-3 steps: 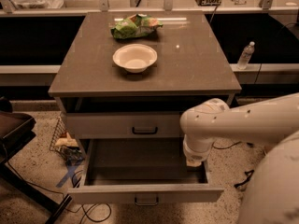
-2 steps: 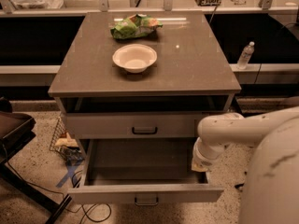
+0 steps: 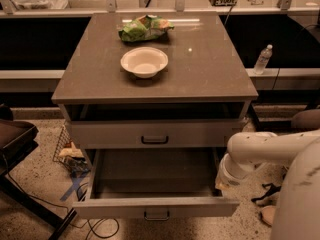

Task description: Open middle drawer

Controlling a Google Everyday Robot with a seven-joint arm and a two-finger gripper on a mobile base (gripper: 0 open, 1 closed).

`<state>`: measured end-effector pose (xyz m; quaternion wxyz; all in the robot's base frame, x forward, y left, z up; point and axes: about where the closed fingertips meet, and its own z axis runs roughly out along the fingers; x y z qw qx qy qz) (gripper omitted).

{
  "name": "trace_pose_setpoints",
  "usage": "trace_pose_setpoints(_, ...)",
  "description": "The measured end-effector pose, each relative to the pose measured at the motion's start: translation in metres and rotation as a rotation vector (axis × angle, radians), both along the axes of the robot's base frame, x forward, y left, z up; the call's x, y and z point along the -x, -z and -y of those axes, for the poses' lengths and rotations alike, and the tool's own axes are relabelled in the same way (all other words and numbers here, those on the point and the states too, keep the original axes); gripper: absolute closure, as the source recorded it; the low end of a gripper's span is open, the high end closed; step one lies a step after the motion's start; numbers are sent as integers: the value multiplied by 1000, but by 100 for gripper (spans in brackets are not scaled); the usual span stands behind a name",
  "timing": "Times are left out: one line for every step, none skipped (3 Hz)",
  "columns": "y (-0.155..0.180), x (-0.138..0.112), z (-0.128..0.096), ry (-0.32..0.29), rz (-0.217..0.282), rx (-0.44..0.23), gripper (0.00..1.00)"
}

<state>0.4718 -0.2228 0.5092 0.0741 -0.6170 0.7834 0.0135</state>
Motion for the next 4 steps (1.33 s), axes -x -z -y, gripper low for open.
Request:
trace_pose_setpoints(19, -5, -7, -14, -24, -28, 100)
trace_pose_setpoints(59, -22, -37, -99, -59, -77, 100)
trace_pose_setpoints(85, -32, -58, -168, -82, -111, 100)
trace_pose_setpoints(100, -29, -67, -201, -115, -133, 100)
